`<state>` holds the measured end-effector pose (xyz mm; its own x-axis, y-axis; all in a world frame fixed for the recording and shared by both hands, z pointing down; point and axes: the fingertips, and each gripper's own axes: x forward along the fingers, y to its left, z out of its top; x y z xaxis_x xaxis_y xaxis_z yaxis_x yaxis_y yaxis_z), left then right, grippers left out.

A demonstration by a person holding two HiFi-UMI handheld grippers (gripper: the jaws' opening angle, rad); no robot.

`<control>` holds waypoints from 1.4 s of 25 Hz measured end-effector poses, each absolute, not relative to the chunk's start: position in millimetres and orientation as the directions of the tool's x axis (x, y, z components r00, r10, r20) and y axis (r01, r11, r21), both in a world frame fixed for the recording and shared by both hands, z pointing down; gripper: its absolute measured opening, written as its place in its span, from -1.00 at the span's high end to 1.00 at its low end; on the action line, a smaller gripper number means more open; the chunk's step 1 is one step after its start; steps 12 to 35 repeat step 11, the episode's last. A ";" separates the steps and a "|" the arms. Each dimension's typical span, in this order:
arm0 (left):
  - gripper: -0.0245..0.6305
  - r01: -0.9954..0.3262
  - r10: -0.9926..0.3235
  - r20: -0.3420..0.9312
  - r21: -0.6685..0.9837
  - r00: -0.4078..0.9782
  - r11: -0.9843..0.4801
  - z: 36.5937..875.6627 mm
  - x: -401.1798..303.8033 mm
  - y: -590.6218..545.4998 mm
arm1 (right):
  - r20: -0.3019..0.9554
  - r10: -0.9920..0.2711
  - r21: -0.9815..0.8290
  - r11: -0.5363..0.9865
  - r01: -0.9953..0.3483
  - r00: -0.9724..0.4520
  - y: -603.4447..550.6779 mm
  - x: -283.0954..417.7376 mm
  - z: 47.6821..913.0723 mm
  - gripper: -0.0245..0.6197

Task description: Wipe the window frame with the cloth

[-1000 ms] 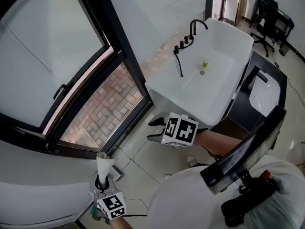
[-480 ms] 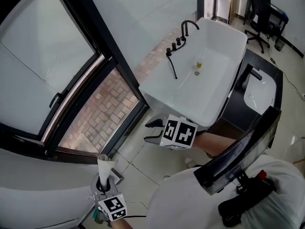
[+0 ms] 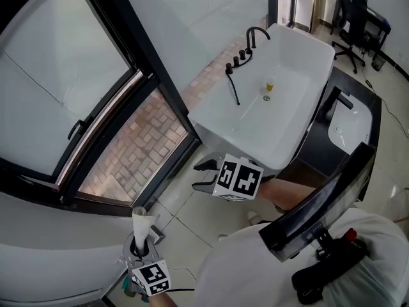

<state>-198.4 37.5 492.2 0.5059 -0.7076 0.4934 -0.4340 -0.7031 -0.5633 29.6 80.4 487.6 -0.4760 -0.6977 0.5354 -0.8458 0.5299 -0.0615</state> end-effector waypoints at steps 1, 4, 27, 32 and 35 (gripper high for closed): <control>0.63 -0.432 -0.708 0.494 -0.565 0.505 -0.703 492.5 -198.7 38.6 | 0.536 -0.697 -0.061 0.530 -0.846 -0.476 80.9 29.3 488.1 0.32; 0.63 -0.426 -0.706 0.496 -0.569 0.505 -0.704 494.4 -198.7 40.2 | 0.537 -0.697 -0.061 0.530 -0.846 -0.475 81.5 29.1 490.6 0.32; 0.63 -0.416 -0.704 0.502 -0.574 0.503 -0.706 496.5 -195.9 41.7 | 0.540 -0.695 -0.058 0.533 -0.844 -0.476 80.0 29.5 491.4 0.32; 0.63 -0.416 -0.704 0.502 -0.574 0.503 -0.706 496.5 -195.9 41.7 | 0.540 -0.695 -0.058 0.533 -0.844 -0.476 80.0 29.5 491.4 0.32; 0.63 -0.416 -0.704 0.502 -0.574 0.503 -0.706 496.5 -195.9 41.7 | 0.540 -0.695 -0.058 0.533 -0.844 -0.476 80.0 29.5 491.4 0.32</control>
